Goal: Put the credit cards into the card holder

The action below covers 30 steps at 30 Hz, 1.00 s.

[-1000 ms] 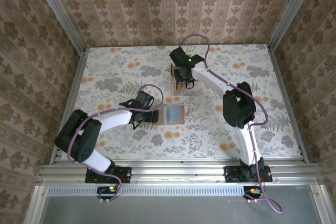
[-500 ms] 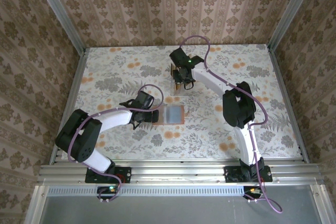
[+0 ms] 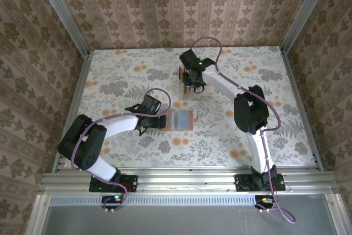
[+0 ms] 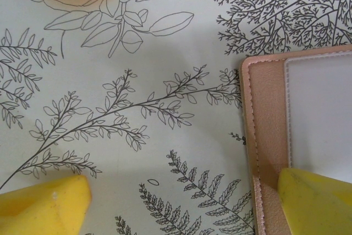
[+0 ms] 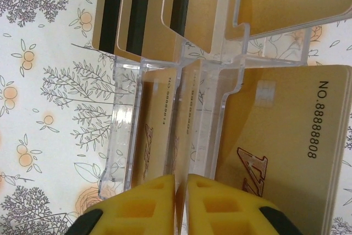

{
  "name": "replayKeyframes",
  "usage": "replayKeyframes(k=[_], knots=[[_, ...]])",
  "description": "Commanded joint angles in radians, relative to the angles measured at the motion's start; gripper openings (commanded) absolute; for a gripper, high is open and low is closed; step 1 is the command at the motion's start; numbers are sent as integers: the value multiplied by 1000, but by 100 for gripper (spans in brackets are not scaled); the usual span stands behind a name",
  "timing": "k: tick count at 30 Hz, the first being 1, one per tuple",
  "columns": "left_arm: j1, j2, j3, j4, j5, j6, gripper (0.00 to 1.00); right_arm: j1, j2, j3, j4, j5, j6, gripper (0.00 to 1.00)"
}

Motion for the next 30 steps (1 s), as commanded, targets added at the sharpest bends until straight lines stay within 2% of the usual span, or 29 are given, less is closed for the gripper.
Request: replayKeyframes(k=[1,10,20,26,30], knots=[[11,38,-8,33,29,22,90,-4,8,36,-27,-7,9,12],[10,38,-5,30,30,23,90,-6,-8,51,-34,-16,7,0],[10,41,4,22,33,26,90,-5,-168,-3,6,-69,26,0],[10,33,8,8,24,26,90,14,-325,-149,92,-137,64,0],[10,22,8,-7,12,24,90,41,-448,-357,227,-197,121,0]])
